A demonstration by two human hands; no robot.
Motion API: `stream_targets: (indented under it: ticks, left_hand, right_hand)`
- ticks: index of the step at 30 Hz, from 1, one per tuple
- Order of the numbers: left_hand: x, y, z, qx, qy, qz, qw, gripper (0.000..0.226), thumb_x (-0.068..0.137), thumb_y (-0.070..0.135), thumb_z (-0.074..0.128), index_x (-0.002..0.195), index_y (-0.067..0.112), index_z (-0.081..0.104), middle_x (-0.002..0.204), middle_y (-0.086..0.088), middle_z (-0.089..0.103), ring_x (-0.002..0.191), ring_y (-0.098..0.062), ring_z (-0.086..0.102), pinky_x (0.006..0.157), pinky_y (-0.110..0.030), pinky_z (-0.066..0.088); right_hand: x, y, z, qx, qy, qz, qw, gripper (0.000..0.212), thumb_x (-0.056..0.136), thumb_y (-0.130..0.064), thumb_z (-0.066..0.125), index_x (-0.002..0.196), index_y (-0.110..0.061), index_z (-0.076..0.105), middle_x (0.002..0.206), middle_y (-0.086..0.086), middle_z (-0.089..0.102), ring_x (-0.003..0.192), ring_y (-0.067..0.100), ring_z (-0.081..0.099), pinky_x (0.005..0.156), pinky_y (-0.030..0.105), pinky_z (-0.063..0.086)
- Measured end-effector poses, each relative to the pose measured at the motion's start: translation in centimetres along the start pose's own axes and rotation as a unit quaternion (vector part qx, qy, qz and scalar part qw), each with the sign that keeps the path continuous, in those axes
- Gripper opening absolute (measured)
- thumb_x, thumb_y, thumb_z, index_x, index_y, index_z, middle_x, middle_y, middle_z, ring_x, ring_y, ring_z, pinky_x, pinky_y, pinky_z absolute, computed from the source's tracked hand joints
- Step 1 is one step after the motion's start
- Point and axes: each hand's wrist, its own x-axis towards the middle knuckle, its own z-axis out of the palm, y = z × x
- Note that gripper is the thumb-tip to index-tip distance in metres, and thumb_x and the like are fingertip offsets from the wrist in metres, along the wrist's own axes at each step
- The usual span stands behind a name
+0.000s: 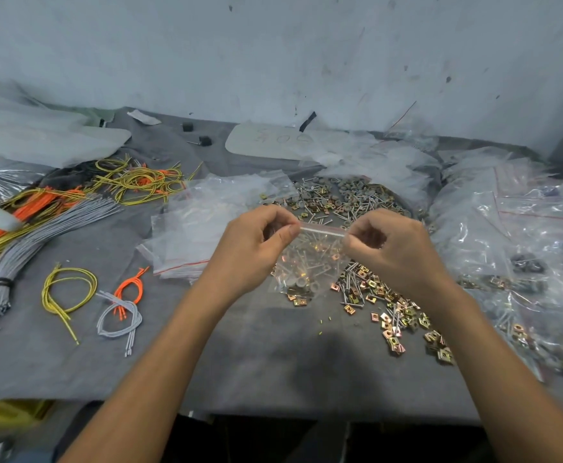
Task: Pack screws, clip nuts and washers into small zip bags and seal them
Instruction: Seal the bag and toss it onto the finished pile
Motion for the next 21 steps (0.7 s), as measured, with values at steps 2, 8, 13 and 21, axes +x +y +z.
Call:
stream_targets:
  ticks: [2, 8, 13, 21]
  left_hand:
    - [-0.2, 0.0, 0.0, 0.003, -0.004, -0.006, 1.0, 0.006, 0.095, 0.023, 0.068, 0.097, 0.019, 0.071, 0.079, 0.002, 0.065, 0.071, -0.018, 0.056, 0.065, -0.029, 0.044]
    - [-0.2, 0.5, 0.4, -0.01, -0.016, -0.005, 1.0, 0.004, 0.097, 0.023, 0.066, 0.095, 0.023, 0.07, 0.079, 0.008, 0.064, 0.074, -0.007, 0.055, 0.069, -0.024, 0.045]
    - [0.1, 0.6, 1.2, -0.09, -0.043, -0.066, 0.993, 0.009, 0.087, 0.036, 0.065, 0.088, 0.027, 0.065, 0.077, 0.012, 0.064, 0.072, -0.008, 0.059, 0.07, -0.034, 0.052]
    - [0.6, -0.1, 4.7, -0.109, -0.085, -0.023, 0.99, 0.007, 0.094, 0.032, 0.068, 0.088, 0.03, 0.071, 0.073, 0.009, 0.067, 0.064, -0.004, 0.057, 0.059, -0.03, 0.049]
  right_hand:
    - [-0.6, 0.6, -0.2, 0.005, 0.006, 0.007, 1.0, 0.012, 0.085, -0.021, 0.073, 0.076, -0.027, 0.067, 0.072, -0.013, 0.061, 0.063, 0.005, 0.054, 0.058, 0.015, 0.041]
    - [-2.0, 1.5, -0.7, 0.073, 0.007, 0.05, 0.996, 0.009, 0.091, -0.025, 0.072, 0.083, -0.025, 0.069, 0.072, -0.013, 0.062, 0.062, 0.006, 0.054, 0.058, 0.018, 0.042]
    - [-2.1, 1.0, 0.1, 0.261, 0.006, 0.107, 0.959, 0.01, 0.1, -0.022, 0.06, 0.091, -0.019, 0.062, 0.089, 0.015, 0.062, 0.073, 0.02, 0.061, 0.06, 0.027, 0.053]
    - [-4.0, 2.2, 1.9, 0.405, 0.004, 0.2, 0.892, 0.017, 0.091, -0.032, 0.073, 0.102, -0.021, 0.066, 0.106, 0.009, 0.074, 0.097, 0.023, 0.071, 0.062, 0.029, 0.055]
